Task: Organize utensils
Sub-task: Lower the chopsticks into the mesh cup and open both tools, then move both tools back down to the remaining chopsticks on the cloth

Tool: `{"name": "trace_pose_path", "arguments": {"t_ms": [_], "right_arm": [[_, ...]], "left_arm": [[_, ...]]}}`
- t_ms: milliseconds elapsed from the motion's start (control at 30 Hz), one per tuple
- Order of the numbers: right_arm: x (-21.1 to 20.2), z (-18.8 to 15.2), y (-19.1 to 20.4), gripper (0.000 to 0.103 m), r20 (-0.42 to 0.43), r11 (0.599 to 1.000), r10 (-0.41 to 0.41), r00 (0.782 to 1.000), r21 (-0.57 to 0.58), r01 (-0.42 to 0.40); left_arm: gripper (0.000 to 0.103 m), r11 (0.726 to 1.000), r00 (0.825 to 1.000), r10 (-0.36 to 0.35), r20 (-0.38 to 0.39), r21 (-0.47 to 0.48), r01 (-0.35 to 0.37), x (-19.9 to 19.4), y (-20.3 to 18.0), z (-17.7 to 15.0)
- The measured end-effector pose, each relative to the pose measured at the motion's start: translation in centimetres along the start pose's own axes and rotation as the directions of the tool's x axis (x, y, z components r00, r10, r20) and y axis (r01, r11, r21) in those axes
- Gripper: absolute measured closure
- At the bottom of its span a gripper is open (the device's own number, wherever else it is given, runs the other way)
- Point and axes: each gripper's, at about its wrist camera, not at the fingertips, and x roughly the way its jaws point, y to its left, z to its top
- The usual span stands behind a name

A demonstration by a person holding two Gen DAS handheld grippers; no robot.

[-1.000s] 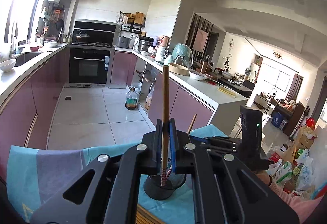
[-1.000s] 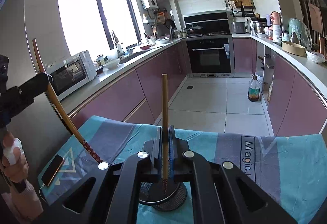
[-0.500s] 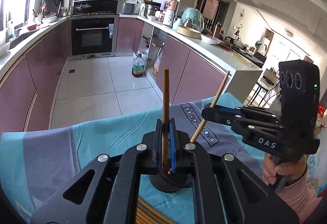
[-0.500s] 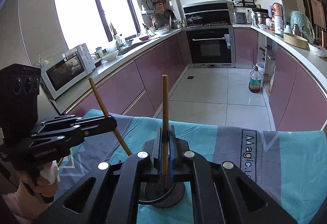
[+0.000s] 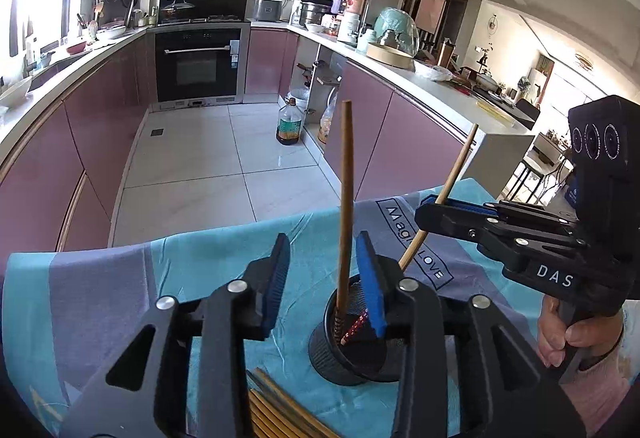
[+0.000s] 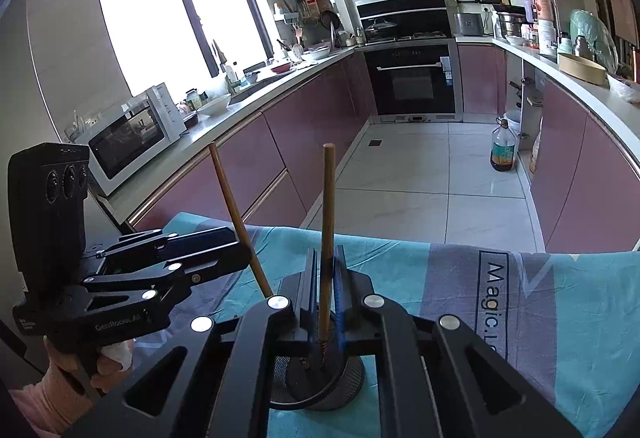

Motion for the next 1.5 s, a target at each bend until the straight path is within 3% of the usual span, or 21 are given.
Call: {"name": "trace_pose_path", "arguments": {"t_ms": [167,400,633,700,867,967,1100,1167,1267,1367,1500], "right_arm": [[0.4,0.5,0.5,0.098,0.016,1.0,-0.015,1.0,-0.012,0.015],[0.0,1.0,0.5,0.098,0.002,0.999,0.031,1.0,0.013,-0.031],[2.0,0.7,-0.4,0.095,-0.065,0.999,-0.004,0.998,0.049,0.007],[1.7,0.4,-0.5,0.094,-0.039,0.999,0.0,0.999,0.051,0.002],[-0.6,-0.5,0.3,0.07,0.039,0.997,-0.075,0.996,0.018,0.074],[-2.7,-1.4,1.1,0.068,0.104,0.993,-0.113,0.988,-0.01,0.115],[-5.5,-3.5,3.0,0.068,0.164,0.993,-0.062,0.985,-0.088,0.077],[-5.6,-4.7,4.2,0.068,0.124,0.991,0.009,0.992,-0.131,0.007],[-3.6,-7.2,5.6,0.068,-0.009,0.984,0.087,0.996,-0.156,-0.087],[-0.5,-10.3,6.0,0.07,-0.161,0.981,0.128,0.979,-0.123,-0.149],[2.3,-13.9,5.4,0.077,-0.298,0.98,0.184,0.937,-0.022,-0.199]], "left_arm": [[0.053,1.0,0.999,0.024,0.032,-0.02,-0.023,-0.9,0.8,-0.6],[0.05,0.999,0.999,0.025,0.04,-0.039,-0.023,-2.1,2.4,-2.1],[0.048,0.998,0.999,0.017,0.03,-0.058,-0.015,-2.3,3.4,-3.8],[0.047,0.998,0.999,0.018,0.029,-0.064,-0.016,-2.5,3.7,-4.4],[0.044,0.995,0.998,0.057,0.03,-0.083,-0.054,-3.3,5.0,-6.0],[0.042,0.992,0.996,0.094,0.013,-0.082,-0.092,-3.7,5.8,-8.0],[0.042,0.989,0.992,0.12,-0.037,-0.078,-0.123,-3.8,6.7,-10.9],[0.042,0.989,0.99,0.121,-0.068,-0.073,-0.126,-3.7,7.0,-12.2],[0.042,0.991,0.987,0.11,-0.12,-0.064,-0.118,-3.4,7.2,-14.6],[0.042,0.994,0.982,0.081,-0.171,-0.059,-0.092,-2.8,6.9,-16.9],[0.042,0.997,0.977,0.026,-0.214,-0.068,-0.041,-2.8,6.4,-19.5]]}}
